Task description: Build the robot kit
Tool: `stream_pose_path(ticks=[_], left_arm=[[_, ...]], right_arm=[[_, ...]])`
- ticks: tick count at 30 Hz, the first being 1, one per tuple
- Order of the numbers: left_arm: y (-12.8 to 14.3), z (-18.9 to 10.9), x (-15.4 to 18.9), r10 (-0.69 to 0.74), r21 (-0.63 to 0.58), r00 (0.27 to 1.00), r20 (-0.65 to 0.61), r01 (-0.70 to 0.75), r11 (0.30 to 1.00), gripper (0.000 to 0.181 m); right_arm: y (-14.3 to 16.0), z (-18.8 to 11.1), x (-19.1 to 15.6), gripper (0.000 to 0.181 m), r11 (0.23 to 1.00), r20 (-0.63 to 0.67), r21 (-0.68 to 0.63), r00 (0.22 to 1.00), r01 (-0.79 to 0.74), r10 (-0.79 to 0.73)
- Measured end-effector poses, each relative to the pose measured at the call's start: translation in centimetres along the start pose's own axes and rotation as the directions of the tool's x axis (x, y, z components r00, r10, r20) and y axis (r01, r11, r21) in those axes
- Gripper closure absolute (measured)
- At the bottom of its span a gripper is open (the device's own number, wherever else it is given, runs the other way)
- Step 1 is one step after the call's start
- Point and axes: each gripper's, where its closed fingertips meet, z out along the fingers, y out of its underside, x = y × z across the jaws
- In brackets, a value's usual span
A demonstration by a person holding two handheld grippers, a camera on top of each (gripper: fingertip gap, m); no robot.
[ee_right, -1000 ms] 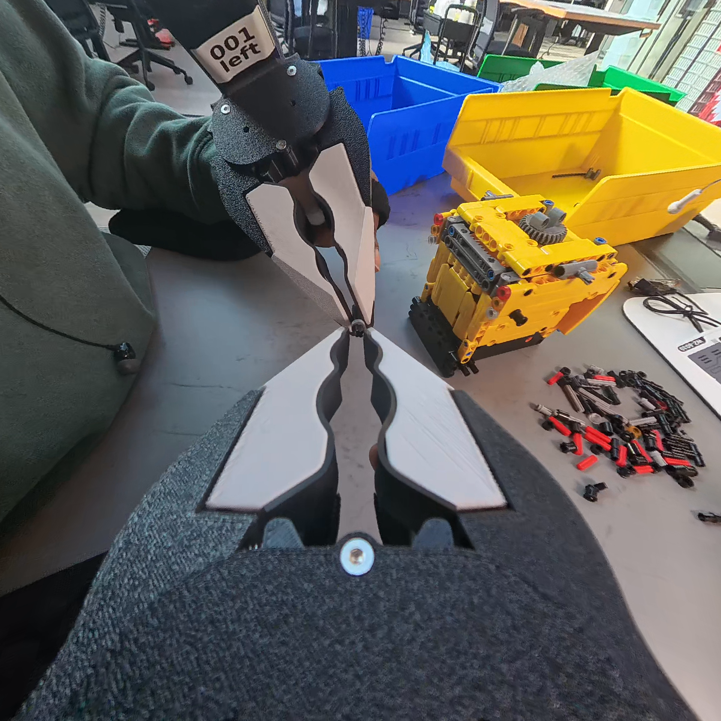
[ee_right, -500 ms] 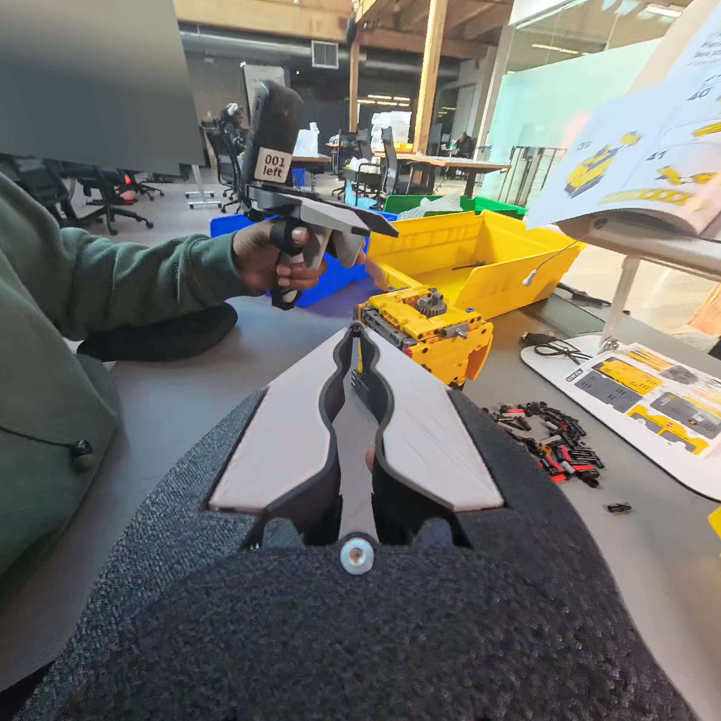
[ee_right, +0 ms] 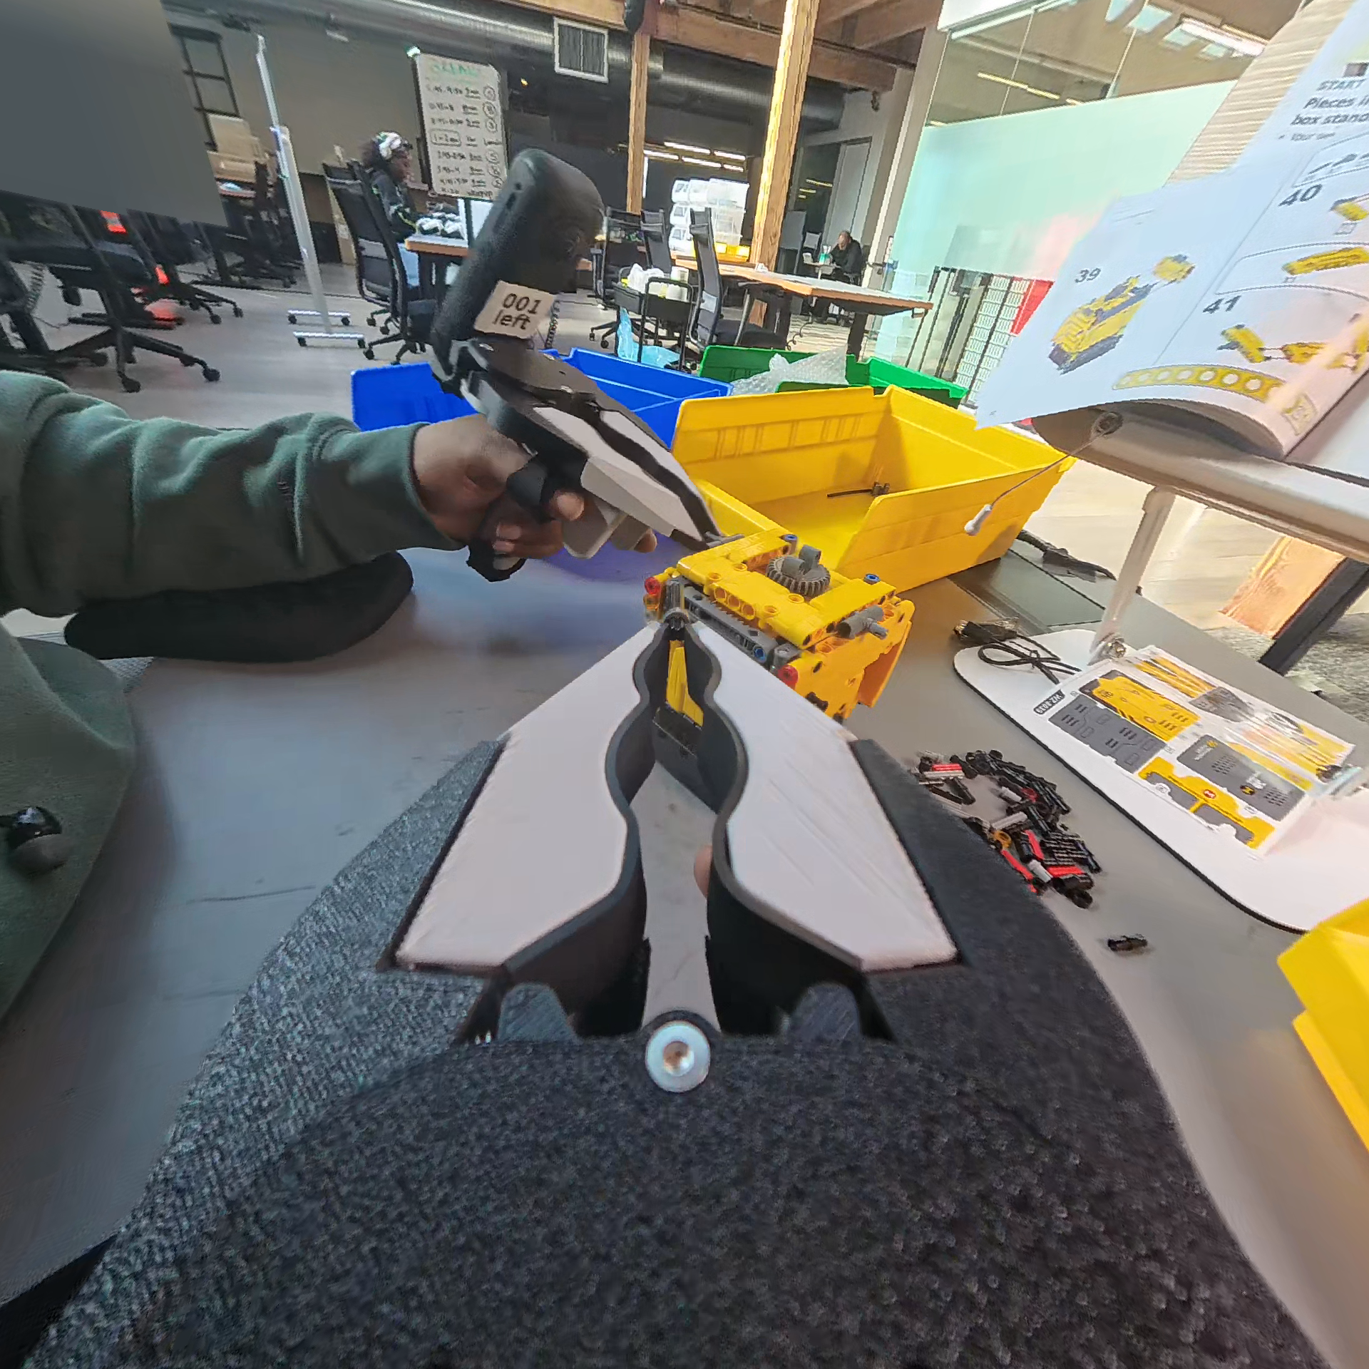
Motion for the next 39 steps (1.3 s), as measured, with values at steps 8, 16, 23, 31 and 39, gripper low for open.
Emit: stream_pose_path(ticks=[8,16,23,31,39], left_arm=[[1.2,1.0,9.4,0.385,0.006,0.901,-0.198,-0.392,0.92,0.181],[-0.9,-2.1,6.8,0.265,0.1,0.936,-0.234,-0.248,0.964,0.164],[1.7,-0.6,6.8,0.276,-0.01,0.928,-0.25,-0.287,0.958,0.146],[1.6,-0.3,6.4,0.285,0.0,0.933,-0.221,-0.292,0.956,0.154],[2.1,-0.1,6.0,0.262,-0.028,0.939,-0.222,-0.275,0.961,0.146]], right_arm=[[0.4,0.3,-0.4,0.178,1.0,0.01,-0.01,1.0,0.007,-0.007],[1.1,-0.4,-1.3,0.178,0.999,0.143,0.007,0.989,-0.037,0.036],[2.5,-0.1,-1.1,0.178,0.998,0.161,-0.027,0.985,-0.064,0.067],[2.5,0.0,-1.1,0.178,0.994,0.188,-0.004,0.977,-0.105,0.104],[2.8,0.3,-1.1,0.178,0.993,0.215,0.0,0.97,-0.118,0.116]])
